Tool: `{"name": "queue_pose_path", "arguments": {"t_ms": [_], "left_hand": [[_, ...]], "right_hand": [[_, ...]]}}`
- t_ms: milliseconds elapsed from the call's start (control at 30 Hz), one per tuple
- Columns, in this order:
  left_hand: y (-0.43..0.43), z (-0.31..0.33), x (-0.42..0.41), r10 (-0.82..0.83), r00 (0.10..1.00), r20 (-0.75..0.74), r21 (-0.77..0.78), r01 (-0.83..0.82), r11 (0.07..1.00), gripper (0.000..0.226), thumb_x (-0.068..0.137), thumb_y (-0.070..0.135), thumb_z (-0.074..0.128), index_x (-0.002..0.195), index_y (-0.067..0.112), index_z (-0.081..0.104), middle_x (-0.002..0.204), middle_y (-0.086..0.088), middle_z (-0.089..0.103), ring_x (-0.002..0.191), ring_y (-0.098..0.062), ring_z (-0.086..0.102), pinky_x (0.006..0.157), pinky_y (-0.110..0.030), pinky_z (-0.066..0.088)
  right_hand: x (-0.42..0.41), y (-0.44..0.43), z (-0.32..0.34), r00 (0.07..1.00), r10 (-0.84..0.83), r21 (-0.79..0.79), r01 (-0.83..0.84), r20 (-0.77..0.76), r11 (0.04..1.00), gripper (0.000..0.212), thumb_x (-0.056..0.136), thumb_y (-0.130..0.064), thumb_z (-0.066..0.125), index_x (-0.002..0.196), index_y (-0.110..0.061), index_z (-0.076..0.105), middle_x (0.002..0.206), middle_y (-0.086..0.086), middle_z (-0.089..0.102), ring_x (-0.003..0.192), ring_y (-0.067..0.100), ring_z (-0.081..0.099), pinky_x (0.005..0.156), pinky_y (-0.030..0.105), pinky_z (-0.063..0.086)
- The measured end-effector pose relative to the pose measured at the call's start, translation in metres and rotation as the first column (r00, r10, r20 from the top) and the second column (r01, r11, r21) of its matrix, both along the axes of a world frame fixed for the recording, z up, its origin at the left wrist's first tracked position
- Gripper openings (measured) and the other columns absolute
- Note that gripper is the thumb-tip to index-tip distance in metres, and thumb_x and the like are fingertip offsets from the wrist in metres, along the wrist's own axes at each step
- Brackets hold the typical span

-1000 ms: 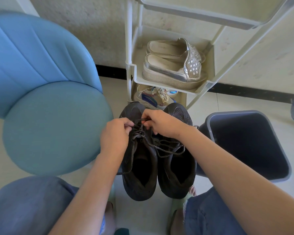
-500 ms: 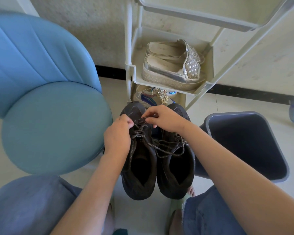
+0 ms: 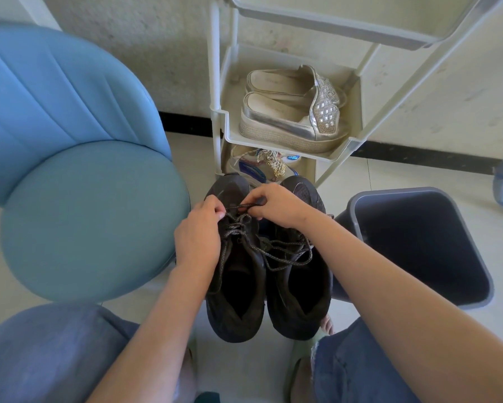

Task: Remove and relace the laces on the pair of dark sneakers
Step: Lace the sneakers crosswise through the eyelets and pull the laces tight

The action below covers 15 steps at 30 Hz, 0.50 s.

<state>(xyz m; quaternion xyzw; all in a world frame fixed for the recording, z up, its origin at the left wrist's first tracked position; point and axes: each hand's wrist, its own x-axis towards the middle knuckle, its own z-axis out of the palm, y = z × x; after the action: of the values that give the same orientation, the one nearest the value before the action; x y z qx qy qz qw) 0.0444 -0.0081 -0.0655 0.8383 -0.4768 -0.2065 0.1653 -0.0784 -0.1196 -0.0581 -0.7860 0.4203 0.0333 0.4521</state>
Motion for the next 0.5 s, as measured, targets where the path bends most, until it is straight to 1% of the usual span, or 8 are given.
{"name": "queue_pose_path", "arguments": {"t_ms": [67,133,200,267,333,400,433,500], "left_hand": [[0.0008,0.0003,0.0018,0.008,1.0,-0.029,-0.004,-0.008,1.0,0.014,0.098,0.02,0.048,0.103,0.02,0.06,0.106,-0.003,0.062,0.092,-0.025,0.059,0.074,-0.038,0.046],[0.001,0.0021,0.0038,0.011,0.997,-0.075,0.009,-0.01,1.0,0.015,0.094,0.022,0.056,0.105,0.022,0.066,0.108,-0.002,0.064,0.098,-0.024,0.058,0.079,-0.038,0.046],[0.001,0.0047,0.006,0.013,0.997,-0.081,0.037,-0.01,0.999,0.016,0.091,0.024,0.06,0.103,0.024,0.07,0.109,-0.003,0.065,0.1,-0.024,0.058,0.081,-0.037,0.046],[-0.0003,0.0061,0.007,0.006,0.999,-0.035,0.059,-0.004,0.998,0.015,0.093,0.024,0.059,0.102,0.024,0.07,0.108,-0.003,0.067,0.098,-0.025,0.059,0.078,-0.036,0.045],[-0.0013,0.0051,0.0058,0.015,1.0,0.007,0.058,-0.015,0.998,0.015,0.096,0.022,0.053,0.103,0.021,0.067,0.104,-0.004,0.067,0.094,-0.026,0.059,0.07,-0.033,0.04],[-0.0017,0.0032,0.0039,0.036,0.999,0.027,0.05,-0.038,0.998,0.016,0.1,0.017,0.046,0.105,0.018,0.062,0.103,-0.006,0.066,0.09,-0.027,0.059,0.067,-0.031,0.036],[-0.002,0.0021,0.003,0.042,0.999,0.034,0.049,-0.044,0.998,0.017,0.101,0.017,0.044,0.106,0.017,0.06,0.103,-0.007,0.066,0.09,-0.027,0.058,0.066,-0.03,0.035],[-0.002,0.0002,0.0015,0.046,0.998,0.048,0.047,-0.048,0.998,0.018,0.102,0.016,0.04,0.107,0.016,0.057,0.102,-0.008,0.065,0.088,-0.028,0.058,0.065,-0.031,0.033]], "right_hand": [[-0.0017,-0.0031,0.0009,0.998,-0.064,0.033,0.064,0.024,0.997,0.011,0.085,-0.007,0.067,0.094,-0.01,0.073,0.073,-0.002,0.064,0.065,0.004,0.054,0.072,0.019,0.044],[-0.0031,-0.0062,0.0029,0.995,-0.09,0.069,0.087,0.033,0.994,0.01,0.085,-0.007,0.068,0.093,-0.008,0.073,0.07,0.0,0.063,0.059,0.002,0.052,0.064,0.013,0.041],[-0.0031,-0.0066,0.0067,0.997,-0.07,0.118,0.068,0.014,0.991,0.01,0.087,-0.013,0.066,0.094,-0.009,0.072,0.065,0.001,0.059,0.053,0.003,0.049,0.053,0.01,0.037],[-0.0031,-0.0057,0.0094,1.0,-0.029,0.186,0.03,-0.009,0.982,0.011,0.087,-0.019,0.067,0.095,-0.012,0.07,0.066,0.002,0.058,0.054,0.006,0.047,0.048,0.012,0.036],[-0.0036,-0.005,0.0098,1.0,0.017,0.184,-0.014,-0.016,0.983,0.013,0.084,-0.015,0.071,0.096,-0.01,0.07,0.074,0.005,0.063,0.057,0.004,0.05,0.051,0.012,0.039],[-0.0037,-0.006,0.0079,0.999,0.028,0.136,-0.025,-0.018,0.99,0.013,0.081,-0.009,0.073,0.093,-0.005,0.071,0.079,0.009,0.067,0.063,0.006,0.055,0.066,0.017,0.046],[-0.004,-0.0066,0.0074,0.999,0.033,0.12,-0.029,-0.026,0.992,0.013,0.08,-0.009,0.074,0.092,-0.004,0.071,0.078,0.008,0.068,0.065,0.007,0.056,0.072,0.021,0.047],[-0.0051,-0.0065,0.0082,0.997,0.064,0.118,-0.058,-0.049,0.991,0.013,0.08,-0.009,0.075,0.09,-0.003,0.071,0.072,-0.002,0.065,0.064,0.004,0.056,0.073,0.018,0.045]]}}
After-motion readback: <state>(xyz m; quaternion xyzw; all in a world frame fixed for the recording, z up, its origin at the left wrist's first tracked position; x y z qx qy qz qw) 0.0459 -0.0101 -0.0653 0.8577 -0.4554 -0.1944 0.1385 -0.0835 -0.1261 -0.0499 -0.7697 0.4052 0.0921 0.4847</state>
